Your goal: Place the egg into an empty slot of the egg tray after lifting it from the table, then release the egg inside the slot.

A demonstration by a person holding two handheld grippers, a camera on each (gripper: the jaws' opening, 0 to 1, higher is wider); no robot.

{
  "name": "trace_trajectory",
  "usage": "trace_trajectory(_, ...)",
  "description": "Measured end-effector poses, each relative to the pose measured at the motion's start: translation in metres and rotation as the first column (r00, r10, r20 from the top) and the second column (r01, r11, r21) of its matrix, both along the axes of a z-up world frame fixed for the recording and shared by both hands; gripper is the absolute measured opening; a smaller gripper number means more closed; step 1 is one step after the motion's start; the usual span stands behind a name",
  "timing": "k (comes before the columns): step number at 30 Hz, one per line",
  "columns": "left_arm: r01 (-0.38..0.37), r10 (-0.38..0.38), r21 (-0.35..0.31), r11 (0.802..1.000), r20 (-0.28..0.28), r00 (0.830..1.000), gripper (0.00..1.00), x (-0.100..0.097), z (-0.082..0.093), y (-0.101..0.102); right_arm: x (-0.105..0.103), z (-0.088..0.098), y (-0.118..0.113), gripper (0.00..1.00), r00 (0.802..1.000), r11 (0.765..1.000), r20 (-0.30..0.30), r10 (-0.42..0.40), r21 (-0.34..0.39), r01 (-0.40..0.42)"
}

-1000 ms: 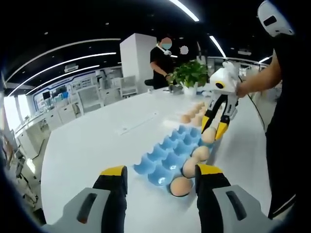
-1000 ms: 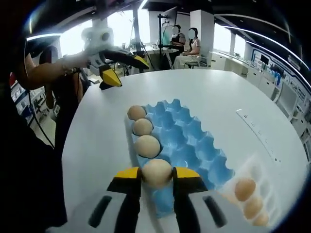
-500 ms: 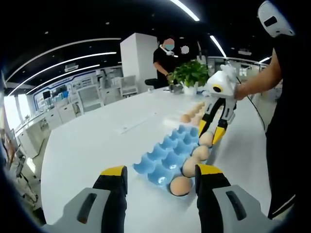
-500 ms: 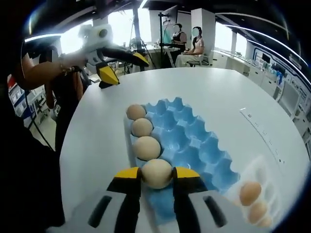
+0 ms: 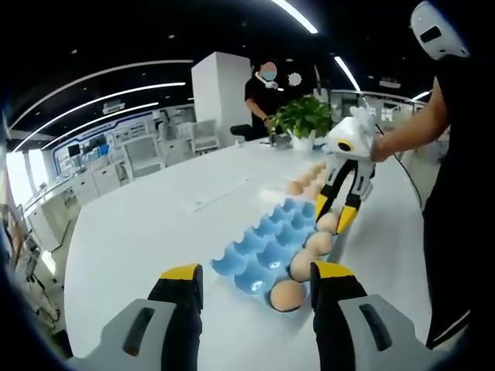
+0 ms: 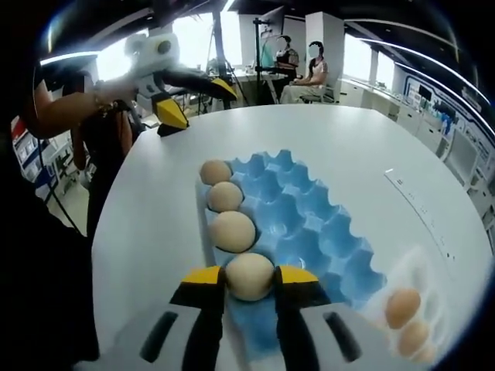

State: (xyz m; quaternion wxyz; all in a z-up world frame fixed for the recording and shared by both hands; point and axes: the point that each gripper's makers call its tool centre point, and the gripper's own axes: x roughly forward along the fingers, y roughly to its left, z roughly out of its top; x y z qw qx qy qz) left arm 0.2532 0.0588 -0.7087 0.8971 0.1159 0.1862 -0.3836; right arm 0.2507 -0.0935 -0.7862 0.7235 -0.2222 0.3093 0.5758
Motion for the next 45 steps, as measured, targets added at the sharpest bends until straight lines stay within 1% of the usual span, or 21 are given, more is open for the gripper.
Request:
trace_trajectory(3, -0.001, 0.001, -0.002, 1.000, -0.002, 1.000, 0.56, 0.000, 0.000, 0.000, -0.001, -0.001, 0.001, 0.26, 1.000, 1.000, 0.010, 0.015, -0.001, -0.015)
trace_trajectory(7, -0.002, 0.002, 0.000, 1.000, 0.000, 1.000, 0.56, 0.000, 0.000, 0.000, -0.002, -0.003, 0.001, 0.26, 0.996, 0.998, 0.061, 0.064, -0.014, -0.063)
trace_trajectory(11, -0.005, 0.005, -0.001, 1.000, 0.002, 1.000, 0.56, 0.000, 0.001, 0.001, -0.002, -0.003, 0.001, 0.27, 0.996, 0.998, 0.065, 0.066, 0.000, -0.066)
trace_trajectory(13, -0.003, 0.003, 0.000, 1.000, 0.003, 1.000, 0.56, 0.000, 0.001, 0.001, -0.003, -0.003, 0.000, 0.27, 0.993, 0.996, 0.080, 0.087, 0.007, -0.088)
trace_trajectory(14, -0.003, 0.003, -0.001, 1.000, 0.003, 1.000, 0.56, 0.000, 0.001, 0.001, -0.003, -0.003, 0.001, 0.27, 0.988, 0.993, 0.101, 0.115, 0.010, -0.116)
trace_trajectory(17, -0.001, 0.001, 0.001, 1.000, 0.003, 1.000, 0.56, 0.000, 0.001, 0.000, -0.005, -0.004, 0.000, 0.27, 0.985, 0.991, 0.112, 0.132, 0.013, -0.134)
trace_trajectory(20, 0.001, -0.001, -0.001, 1.000, 0.008, 1.000, 0.56, 0.001, 0.002, -0.001, -0.008, -0.005, 0.000, 0.30, 0.976, 0.985, 0.136, 0.169, 0.008, -0.171)
trace_trajectory(22, 0.000, 0.000, -0.003, 1.000, 0.010, 1.000, 0.56, 0.001, 0.002, -0.001, -0.010, -0.005, 0.001, 0.35, 0.977, 0.985, 0.131, 0.171, 0.014, -0.174)
trace_trajectory(24, 0.000, 0.000, 0.001, 1.000, 0.010, 1.000, 0.56, 0.002, 0.002, 0.000, -0.010, -0.004, 0.000, 0.38, 0.977, 0.985, 0.134, 0.167, 0.021, -0.172)
trace_trajectory(27, 0.002, -0.002, -0.002, 1.000, 0.008, 1.000, 0.56, 0.002, 0.002, -0.001, -0.009, -0.003, -0.003, 0.37, 0.974, 0.985, 0.150, 0.168, 0.016, -0.172)
trace_trajectory(29, 0.003, -0.003, -0.002, 1.000, 0.009, 1.000, 0.56, 0.002, 0.002, -0.001, -0.006, 0.000, -0.007, 0.36, 0.976, 0.988, 0.154, 0.151, 0.015, -0.155)
trace_trajectory(36, 0.001, -0.001, -0.008, 1.000, 0.012, 1.000, 0.56, 0.003, 0.002, -0.001, -0.003, 0.011, -0.026, 0.33, 0.980, 0.993, 0.167, 0.106, 0.032, -0.113)
trace_trajectory(39, 0.002, -0.002, -0.006, 1.000, 0.011, 1.000, 0.56, 0.004, 0.002, -0.001, 0.000, 0.012, -0.037, 0.32, 0.986, 0.996, 0.156, 0.065, 0.044, -0.072)
trace_trajectory(43, 0.004, -0.003, -0.007, 1.000, 0.012, 1.000, 0.56, 0.004, 0.002, -0.002, 0.003, 0.013, -0.046, 0.32, 0.985, 0.998, 0.168, 0.041, 0.039, -0.049)
trace_trajectory(45, 0.005, -0.005, -0.006, 1.000, 0.012, 1.000, 0.56, 0.004, 0.003, -0.002, 0.004, 0.014, -0.055, 0.32, 0.987, 0.999, 0.162, 0.021, 0.040, -0.028)
